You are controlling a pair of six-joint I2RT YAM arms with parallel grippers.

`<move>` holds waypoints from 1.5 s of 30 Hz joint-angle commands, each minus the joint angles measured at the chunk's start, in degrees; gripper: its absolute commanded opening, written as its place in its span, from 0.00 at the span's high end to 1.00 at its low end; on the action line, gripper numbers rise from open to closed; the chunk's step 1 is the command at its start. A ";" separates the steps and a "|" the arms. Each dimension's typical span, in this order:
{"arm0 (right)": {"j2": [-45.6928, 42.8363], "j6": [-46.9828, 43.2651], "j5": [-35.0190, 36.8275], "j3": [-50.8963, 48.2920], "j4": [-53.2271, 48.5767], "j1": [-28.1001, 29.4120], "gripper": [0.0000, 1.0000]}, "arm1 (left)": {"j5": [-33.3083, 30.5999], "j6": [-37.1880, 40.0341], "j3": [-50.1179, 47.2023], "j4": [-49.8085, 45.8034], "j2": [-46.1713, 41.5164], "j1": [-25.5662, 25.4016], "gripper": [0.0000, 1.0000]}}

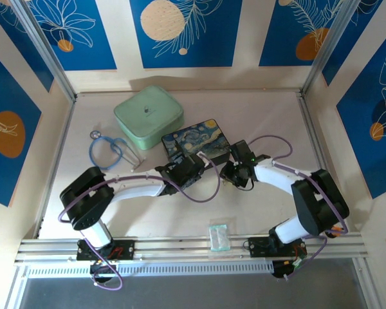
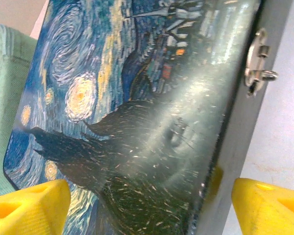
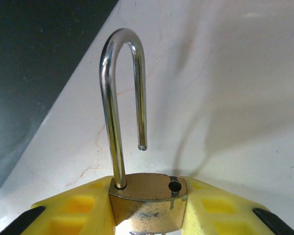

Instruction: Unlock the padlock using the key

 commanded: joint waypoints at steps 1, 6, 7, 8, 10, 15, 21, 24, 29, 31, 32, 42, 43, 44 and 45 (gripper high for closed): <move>4.24 -6.35 -2.71 4.11 -12.37 -0.23 0.66 | -3.69 -5.41 1.93 -2.20 1.05 -0.07 0.14; 6.79 -7.53 -2.60 6.08 -15.15 0.78 0.66 | -4.47 -7.42 1.02 -2.54 0.54 0.12 0.14; 6.07 -7.54 -3.08 5.81 -14.54 0.96 0.66 | -4.18 -8.16 0.73 -2.62 0.17 0.29 0.14; 5.18 -7.36 -3.78 5.56 -13.83 1.08 0.66 | -3.65 -8.55 0.31 -2.34 -0.30 0.39 0.14; 4.36 -7.41 -4.33 5.96 -15.19 1.09 0.66 | -2.99 -9.17 -0.18 -2.24 -0.99 0.48 0.14; 6.63 -10.67 -1.04 7.79 -23.94 0.46 0.65 | -2.71 -10.17 -0.68 -2.79 -1.58 0.48 0.14; 9.68 -13.77 6.32 11.49 -32.99 1.36 0.62 | -5.17 -10.95 -1.21 -3.82 -1.57 1.09 0.06; 11.00 -15.03 9.84 12.48 -35.09 1.11 0.59 | -6.70 -12.54 -1.90 -4.53 -2.56 1.69 0.06; 11.01 -16.46 10.05 12.48 -35.28 0.39 0.54 | -6.55 -15.71 -4.02 -4.54 -5.25 3.24 0.01; 10.53 -16.74 10.62 12.52 -35.49 0.26 0.54 | -6.92 -16.36 -4.85 -4.52 -6.13 3.60 0.01; 10.44 -16.82 11.07 12.56 -35.83 0.06 0.54 | -7.06 -16.59 -5.45 -4.34 -6.77 3.75 0.01; 4.09 -18.05 8.56 10.37 -30.63 1.04 0.37 | -1.88 -21.78 -11.85 -4.25 -16.72 6.37 0.01; 2.62 -18.30 8.83 10.49 -29.89 1.42 0.29 | 0.01 -22.28 -12.61 -3.95 -18.74 6.37 0.01; 1.00 -18.40 9.59 10.59 -29.16 1.83 0.23 | 1.60 -23.24 -13.44 -3.78 -20.78 6.37 0.01; -0.40 -18.52 10.34 10.58 -28.47 2.12 0.20 | 2.57 -24.18 -14.20 -3.67 -22.65 6.37 0.01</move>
